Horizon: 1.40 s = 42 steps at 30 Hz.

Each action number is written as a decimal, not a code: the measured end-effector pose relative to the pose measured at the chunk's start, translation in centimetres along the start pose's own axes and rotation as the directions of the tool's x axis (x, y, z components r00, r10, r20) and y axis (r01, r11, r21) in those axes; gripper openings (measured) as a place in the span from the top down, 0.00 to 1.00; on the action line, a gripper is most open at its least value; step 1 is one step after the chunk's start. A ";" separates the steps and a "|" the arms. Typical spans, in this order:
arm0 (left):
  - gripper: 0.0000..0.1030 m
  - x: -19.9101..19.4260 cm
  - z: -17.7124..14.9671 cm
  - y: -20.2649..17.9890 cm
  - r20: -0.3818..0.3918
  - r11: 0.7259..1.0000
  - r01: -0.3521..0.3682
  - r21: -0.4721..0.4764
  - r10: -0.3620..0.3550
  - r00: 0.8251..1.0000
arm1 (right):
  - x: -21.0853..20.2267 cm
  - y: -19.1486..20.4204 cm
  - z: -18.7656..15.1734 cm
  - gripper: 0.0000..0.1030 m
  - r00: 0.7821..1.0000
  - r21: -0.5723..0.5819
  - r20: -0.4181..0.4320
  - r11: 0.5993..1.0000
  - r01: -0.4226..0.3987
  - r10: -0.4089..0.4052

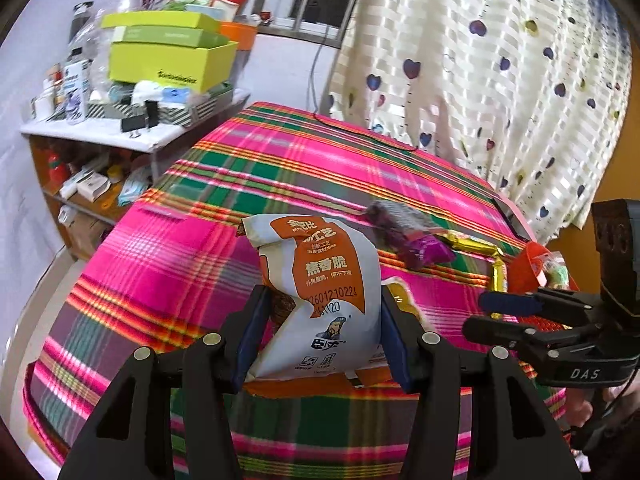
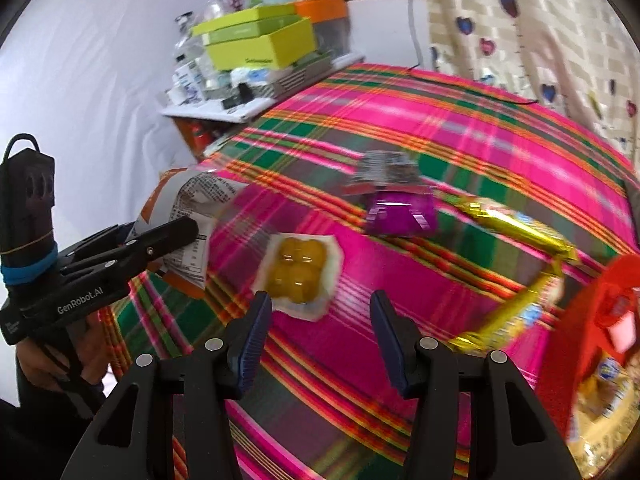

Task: Organize snacks
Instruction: 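Grasp the clear tray of yellow cakes with the right tool while the left tool holds the white bag, then carry the white bag with the left tool while the right tool carries the cake tray to the basket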

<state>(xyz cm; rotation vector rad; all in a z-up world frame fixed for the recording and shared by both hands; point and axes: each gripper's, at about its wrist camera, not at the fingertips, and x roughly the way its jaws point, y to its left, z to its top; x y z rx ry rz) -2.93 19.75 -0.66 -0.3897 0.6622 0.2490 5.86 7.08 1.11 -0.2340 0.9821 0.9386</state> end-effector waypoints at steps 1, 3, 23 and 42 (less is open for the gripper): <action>0.48 -0.1 -0.1 0.4 0.000 1.000 -0.004 -0.006 0.004 1.000 | 0.6 0.3 0.2 0.46 1.000 -0.002 -0.008 1.000 -0.007 0.007; 0.48 -0.2 -0.2 1.1 0.001 1.000 -0.009 -0.018 0.009 1.000 | 1.7 0.9 0.5 0.43 1.000 -0.008 -0.024 1.000 -0.020 0.019; 0.48 0.3 -1.6 4.2 -0.017 0.997 0.007 -0.075 -0.009 1.000 | 7.8 3.0 1.8 0.43 0.985 -0.112 -0.088 0.984 0.137 -0.147; 0.48 0.2 -1.4 2.1 -0.021 0.998 0.030 -0.054 -0.031 0.999 | 4.2 2.5 0.7 0.56 0.994 -0.094 -0.027 0.990 0.107 -0.110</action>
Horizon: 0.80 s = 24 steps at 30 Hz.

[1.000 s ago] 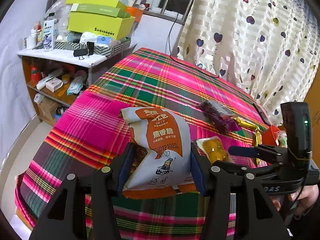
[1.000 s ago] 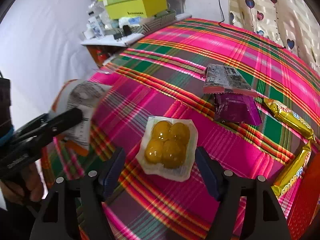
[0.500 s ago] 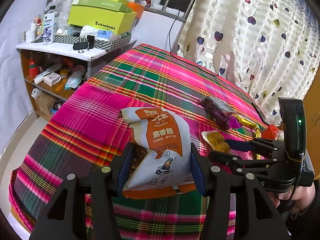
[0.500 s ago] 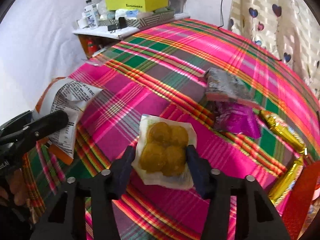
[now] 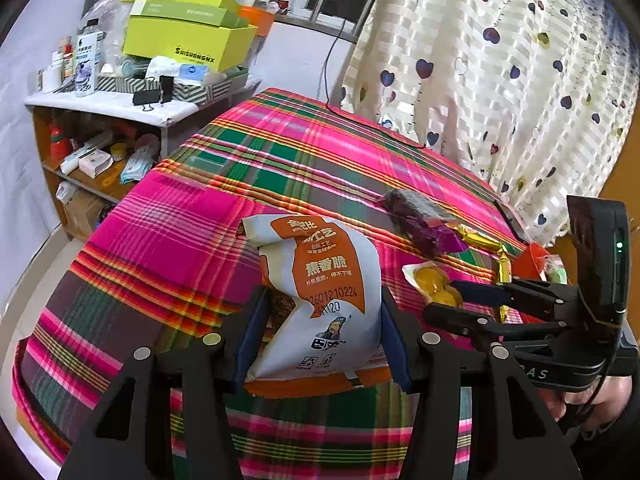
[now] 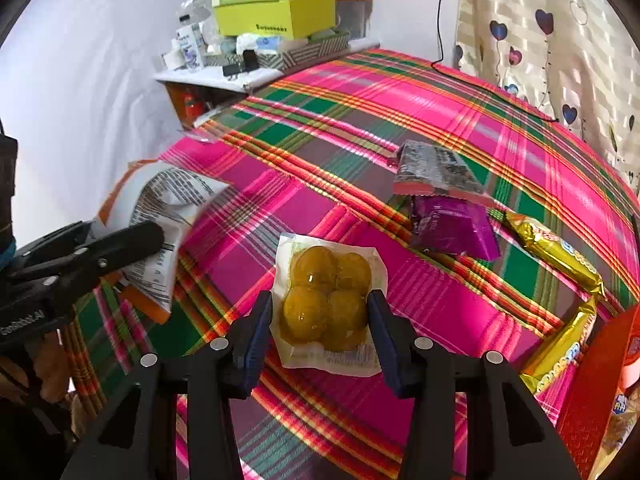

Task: Organize snacks
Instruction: 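Carry the white bag with the left tool while the right tool carries the cake tray to the basket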

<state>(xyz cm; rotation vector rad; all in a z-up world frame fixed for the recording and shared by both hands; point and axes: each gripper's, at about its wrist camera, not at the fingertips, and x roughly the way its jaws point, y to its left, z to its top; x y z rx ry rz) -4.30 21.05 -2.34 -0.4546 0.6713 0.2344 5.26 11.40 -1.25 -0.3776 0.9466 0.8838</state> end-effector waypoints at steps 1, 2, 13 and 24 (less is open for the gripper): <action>0.48 0.0 0.0 -0.4 0.000 1.000 0.002 0.005 -0.002 1.000 | -0.3 -0.1 -0.1 0.56 1.000 0.002 0.006 1.000 0.000 0.000; 0.48 -0.1 0.0 -0.7 0.000 1.000 0.004 0.009 -0.004 1.000 | -0.7 -0.2 -0.2 0.56 1.000 0.006 0.014 1.000 -0.001 0.001; 0.48 -1.0 0.3 -5.2 -0.003 0.996 0.041 0.073 -0.041 0.999 | -5.9 -2.0 -1.8 0.56 0.994 0.055 0.104 0.998 0.008 -0.013; 0.48 -1.8 0.3 -10.8 -0.008 0.983 0.094 0.160 -0.094 0.996 | -11.4 -5.0 -4.6 0.56 0.979 0.126 0.196 0.992 0.028 -0.052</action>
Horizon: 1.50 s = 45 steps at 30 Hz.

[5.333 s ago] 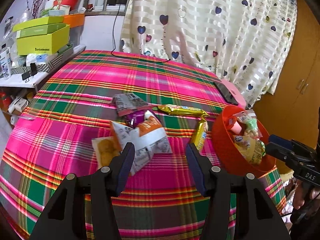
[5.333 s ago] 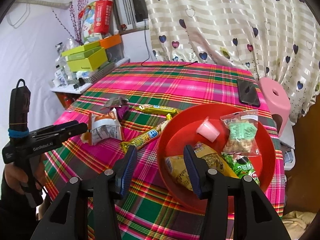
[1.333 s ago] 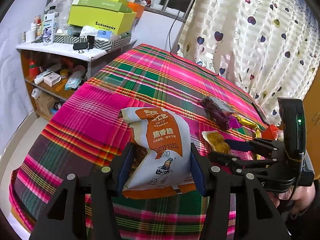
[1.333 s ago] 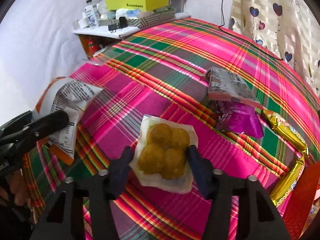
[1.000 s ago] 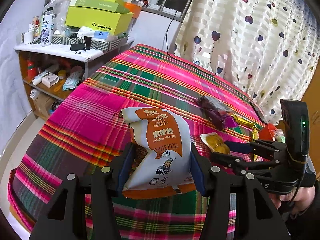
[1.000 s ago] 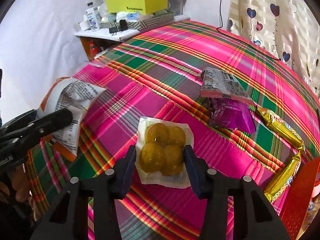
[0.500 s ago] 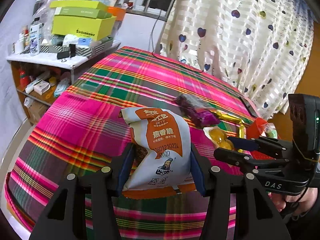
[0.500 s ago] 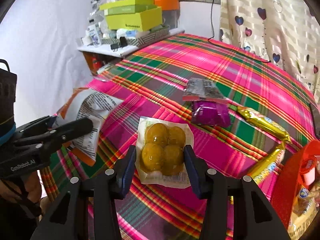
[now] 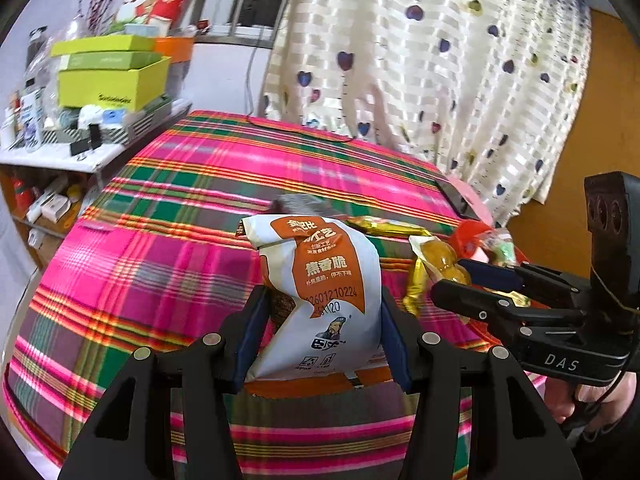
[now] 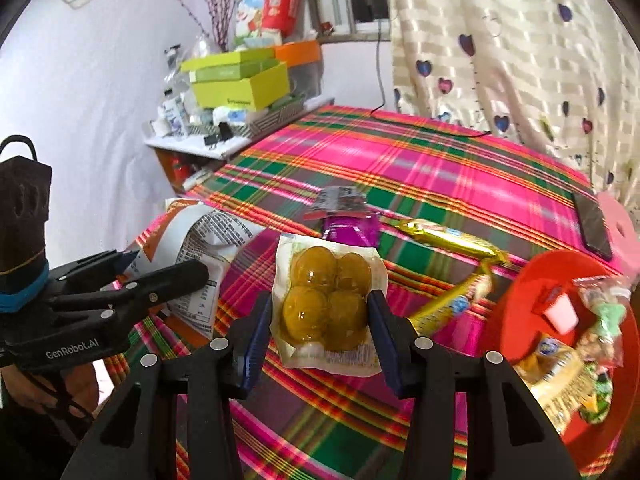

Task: Organize snacks
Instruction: 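Carry the white bag with the left tool while the right tool carries the cake tray to the basket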

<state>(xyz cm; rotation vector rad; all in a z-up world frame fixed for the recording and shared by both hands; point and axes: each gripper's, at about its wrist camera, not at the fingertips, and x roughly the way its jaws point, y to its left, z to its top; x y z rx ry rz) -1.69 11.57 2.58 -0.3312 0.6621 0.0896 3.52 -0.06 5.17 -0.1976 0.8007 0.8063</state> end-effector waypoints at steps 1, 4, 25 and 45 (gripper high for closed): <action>0.48 0.0 0.1 -0.6 -0.002 1.000 0.007 0.010 -0.007 1.000 | -0.5 -0.3 -0.2 0.56 1.000 0.007 0.009 1.000 0.004 -0.004; 0.48 0.1 0.1 -2.0 -0.007 0.999 0.022 0.033 -0.021 1.000 | -1.7 -1.1 -0.6 0.56 1.000 0.022 0.028 1.000 0.010 -0.010; 0.48 1.1 0.6 -9.7 -0.045 0.985 0.105 0.134 -0.100 0.994 | -7.5 -6.1 -3.3 0.56 0.991 0.113 0.108 0.992 0.061 -0.073; 0.48 3.3 1.3 -16.0 -0.098 0.958 0.180 0.225 -0.161 0.982 | -11.1 -11.8 -6.0 0.56 0.979 0.229 0.134 0.966 0.120 -0.153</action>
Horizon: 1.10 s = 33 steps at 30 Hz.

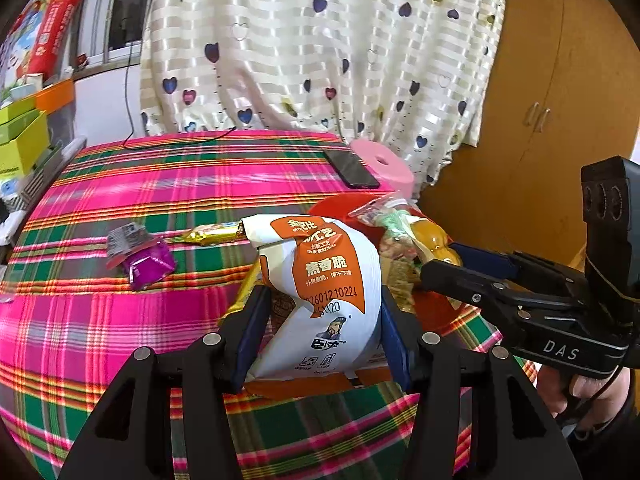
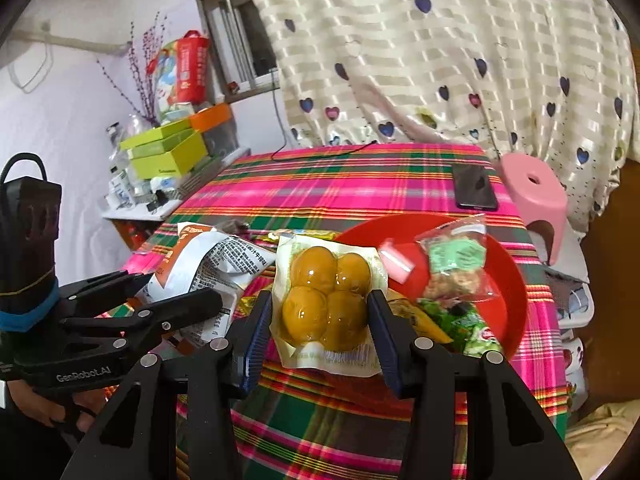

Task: Organize snacks
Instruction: 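Carry the white bag with the left tool while the right tool carries the cake tray to the basket, then lower both snacks into the red basket and open both tools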

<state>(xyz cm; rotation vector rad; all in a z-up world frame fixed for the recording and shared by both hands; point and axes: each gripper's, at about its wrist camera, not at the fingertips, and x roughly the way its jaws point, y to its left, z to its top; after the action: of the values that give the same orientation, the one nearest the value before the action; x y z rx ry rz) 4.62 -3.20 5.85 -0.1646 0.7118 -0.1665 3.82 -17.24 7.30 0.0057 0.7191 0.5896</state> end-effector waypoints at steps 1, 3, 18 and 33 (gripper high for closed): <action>0.48 0.2 0.1 -0.3 -0.003 1.000 0.005 0.005 -0.005 1.000 | -0.1 -0.2 -0.1 0.56 1.000 0.004 0.001 1.000 0.004 -0.004; 0.48 0.4 0.2 -0.7 -0.007 1.000 0.011 0.012 -0.011 1.000 | -0.2 -0.8 -0.1 0.56 1.000 0.014 0.001 1.000 0.012 -0.012; 0.48 2.4 1.0 -3.4 -0.030 0.996 0.077 0.052 -0.075 0.997 | -1.9 -5.5 -0.7 0.56 0.995 0.094 0.006 0.991 0.096 -0.097; 0.48 5.5 1.1 -5.6 -0.105 0.986 0.145 0.080 -0.137 0.985 | -0.2 -7.7 -1.7 0.56 0.993 0.127 -0.056 0.985 0.115 -0.108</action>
<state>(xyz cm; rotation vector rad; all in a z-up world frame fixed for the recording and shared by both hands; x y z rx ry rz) 8.92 -9.68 4.31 -0.1236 0.7904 -0.3427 6.57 -24.12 4.58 0.0720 0.7990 0.4361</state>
